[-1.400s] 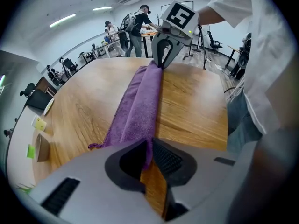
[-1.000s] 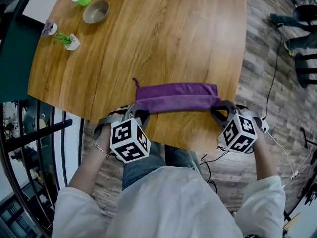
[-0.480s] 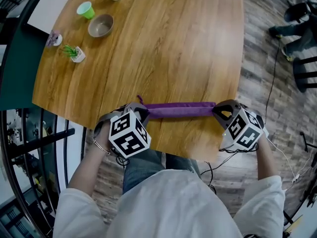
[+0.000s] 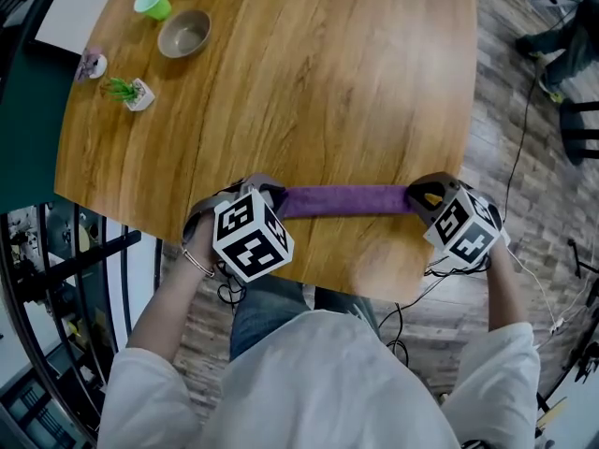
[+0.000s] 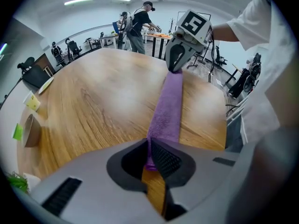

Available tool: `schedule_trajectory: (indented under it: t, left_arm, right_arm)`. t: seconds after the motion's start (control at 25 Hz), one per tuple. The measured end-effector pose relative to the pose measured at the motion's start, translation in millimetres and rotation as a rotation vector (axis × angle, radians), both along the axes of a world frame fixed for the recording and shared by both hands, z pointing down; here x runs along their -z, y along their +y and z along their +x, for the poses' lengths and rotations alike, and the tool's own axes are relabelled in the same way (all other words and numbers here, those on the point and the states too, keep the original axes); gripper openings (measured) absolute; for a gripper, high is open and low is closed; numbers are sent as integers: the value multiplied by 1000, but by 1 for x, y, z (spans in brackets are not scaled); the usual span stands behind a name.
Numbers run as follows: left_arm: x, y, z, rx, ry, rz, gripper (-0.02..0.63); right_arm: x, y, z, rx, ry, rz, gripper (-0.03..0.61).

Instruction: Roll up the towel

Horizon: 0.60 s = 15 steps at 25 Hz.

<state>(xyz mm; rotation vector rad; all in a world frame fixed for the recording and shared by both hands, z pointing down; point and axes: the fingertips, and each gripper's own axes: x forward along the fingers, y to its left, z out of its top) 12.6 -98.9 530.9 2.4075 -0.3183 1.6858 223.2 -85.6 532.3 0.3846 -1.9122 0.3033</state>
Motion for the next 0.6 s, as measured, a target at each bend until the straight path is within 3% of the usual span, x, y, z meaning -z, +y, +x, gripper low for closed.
schedule_trajectory:
  t: [0.2,0.36,0.48,0.6]
  left_arm:
    - [-1,-2,-1,27,35,-15,29]
    - [8,-7,-5,115,119,-45,31]
    - [23,-9,-12,205,192,-67,31]
    - [52,-19,-20,300,281,-51,31]
  right_arm:
    - [1,-5,1,-46,-15,25,39]
    - [15,-13,4,-127,-48,86,40]
    - [36,-17,11,-224,-97,146,41]
    - [71,-23,18,-386,-198,227,41]
